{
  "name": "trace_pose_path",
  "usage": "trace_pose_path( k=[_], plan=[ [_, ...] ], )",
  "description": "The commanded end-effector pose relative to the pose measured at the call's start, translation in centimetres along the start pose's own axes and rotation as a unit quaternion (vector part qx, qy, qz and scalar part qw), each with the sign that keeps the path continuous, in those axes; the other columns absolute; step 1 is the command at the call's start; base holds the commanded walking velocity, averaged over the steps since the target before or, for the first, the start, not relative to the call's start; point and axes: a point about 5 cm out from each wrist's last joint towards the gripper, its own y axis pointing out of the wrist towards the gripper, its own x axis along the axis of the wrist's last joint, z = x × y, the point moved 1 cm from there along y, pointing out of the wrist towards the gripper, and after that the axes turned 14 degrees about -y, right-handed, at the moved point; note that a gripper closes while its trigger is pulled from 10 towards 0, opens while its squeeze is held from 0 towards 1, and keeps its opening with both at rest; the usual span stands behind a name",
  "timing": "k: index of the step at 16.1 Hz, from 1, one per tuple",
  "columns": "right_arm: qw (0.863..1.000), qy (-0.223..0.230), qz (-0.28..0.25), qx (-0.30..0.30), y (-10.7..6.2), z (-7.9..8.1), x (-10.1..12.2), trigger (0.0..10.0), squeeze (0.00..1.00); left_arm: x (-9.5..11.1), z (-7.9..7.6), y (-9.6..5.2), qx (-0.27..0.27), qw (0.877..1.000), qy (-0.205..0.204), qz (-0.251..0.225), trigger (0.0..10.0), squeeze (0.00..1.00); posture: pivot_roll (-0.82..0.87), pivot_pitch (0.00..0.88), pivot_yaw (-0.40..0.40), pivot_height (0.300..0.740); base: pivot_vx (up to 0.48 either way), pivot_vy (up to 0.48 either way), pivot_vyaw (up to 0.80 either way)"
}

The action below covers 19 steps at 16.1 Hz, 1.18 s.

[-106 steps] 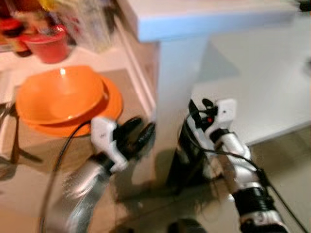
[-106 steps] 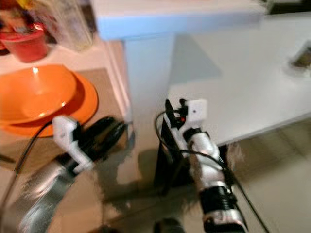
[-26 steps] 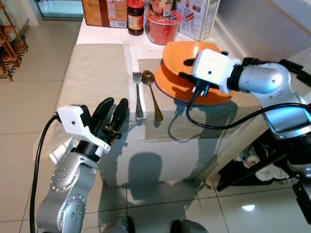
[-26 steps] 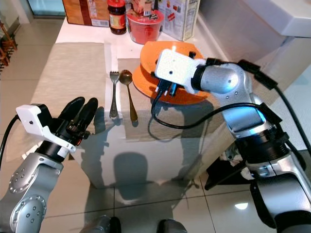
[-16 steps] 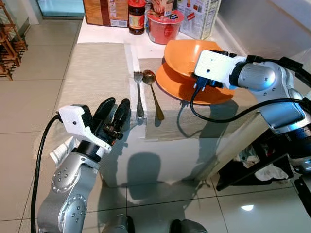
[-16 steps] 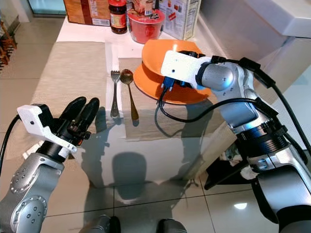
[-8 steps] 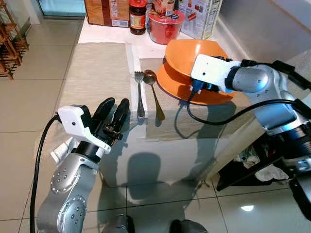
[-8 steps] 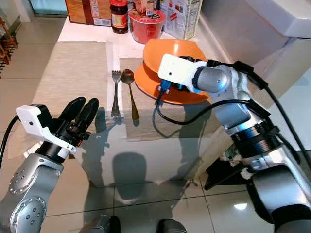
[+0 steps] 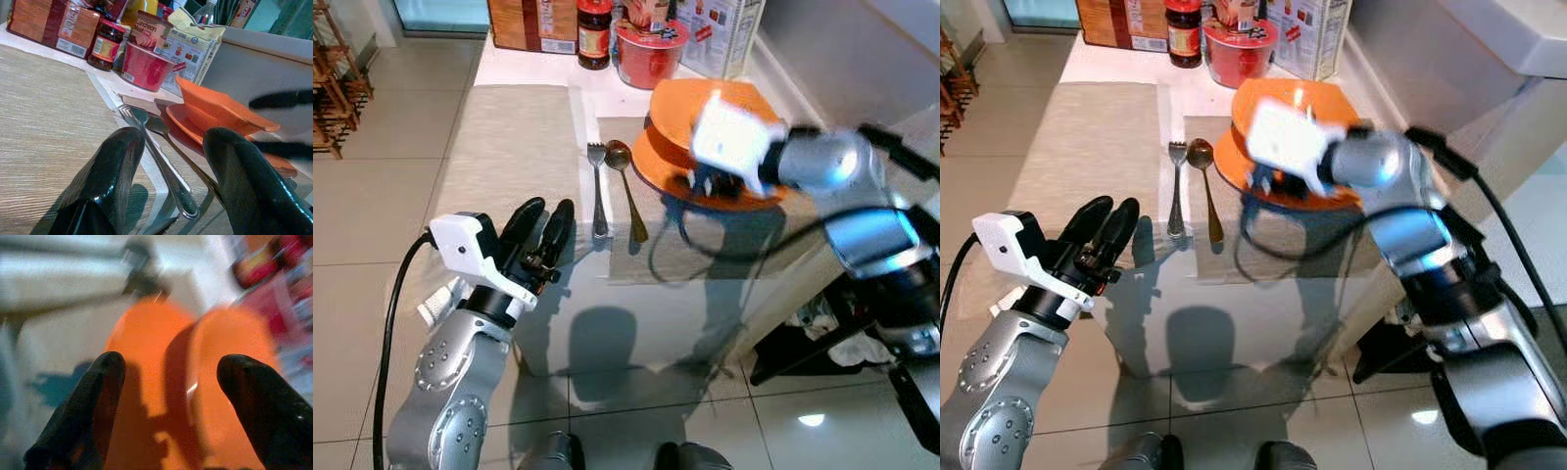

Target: Setting the table

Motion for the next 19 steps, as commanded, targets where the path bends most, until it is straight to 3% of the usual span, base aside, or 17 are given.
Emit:
trace_pose_path(
  k=[1,4,7,8,10,11,12,14,19],
  plan=[
    [1.0,-0.011,0.012,0.006,-0.3,-0.1,-0.3,10.0,1.0,0.1,-0.5,-0.1,-0.009,1.0,0.001,-0.001,10.0,0.0,-0.05,0.139,-0.06,0.74,0.0,0.0,0.0],
    [0.998,-0.026,0.055,-0.031,-0.6,-1.4,-1.1,10.0,1.0,0.1,-0.6,0.0,-0.01,1.0,0.0,-0.002,10.0,0.0,-0.05,0.138,-0.059,0.74,0.0,0.0,0.0],
    [0.996,-0.038,0.067,-0.037,-0.3,-1.4,-1.3,10.0,1.0,0.1,-0.7,0.0,-0.012,1.0,0.0,-0.003,10.0,0.0,-0.05,0.141,-0.059,0.74,0.0,0.0,0.0],
    [0.996,-0.042,0.072,-0.032,0.0,-1.1,-1.5,10.0,0.0,0.1,-0.7,0.0,-0.012,1.0,0.0,-0.003,10.0,0.0,-0.05,0.141,-0.057,0.74,0.0,0.0,0.0],
    [0.994,-0.05,0.094,-0.027,0.7,-0.7,-2.4,10.0,0.0,0.1,-0.7,0.0,-0.012,1.0,-0.001,-0.002,10.0,0.0,-0.05,0.142,-0.057,0.74,0.0,0.0,0.0],
    [0.992,-0.053,0.109,-0.042,1.0,-1.1,-2.9,0.8,0.0,0.1,-0.8,-0.1,-0.012,1.0,-0.001,-0.001,10.0,0.0,-0.05,0.143,-0.058,0.74,0.0,0.0,0.0],
    [0.99,-0.055,0.117,-0.058,1.2,-1.6,-3.1,0.0,0.0,0.1,-0.8,-0.1,-0.012,1.0,-0.002,-0.002,10.0,0.0,-0.05,0.144,-0.059,0.74,0.0,0.0,0.0],
    [0.989,-0.057,0.105,-0.09,1.6,-2.5,-2.8,0.0,0.0,0.1,-0.8,-0.2,-0.011,1.0,-0.002,-0.002,10.0,0.0,-0.04,0.146,-0.06,0.74,0.0,0.0,0.0],
    [0.99,-0.066,0.093,-0.084,2.1,-2.2,-2.5,0.0,0.0,0.1,-0.9,-0.2,-0.009,1.0,-0.002,-0.002,10.0,0.0,-0.04,0.15,-0.062,0.74,0.0,0.0,0.0]
  ],
)
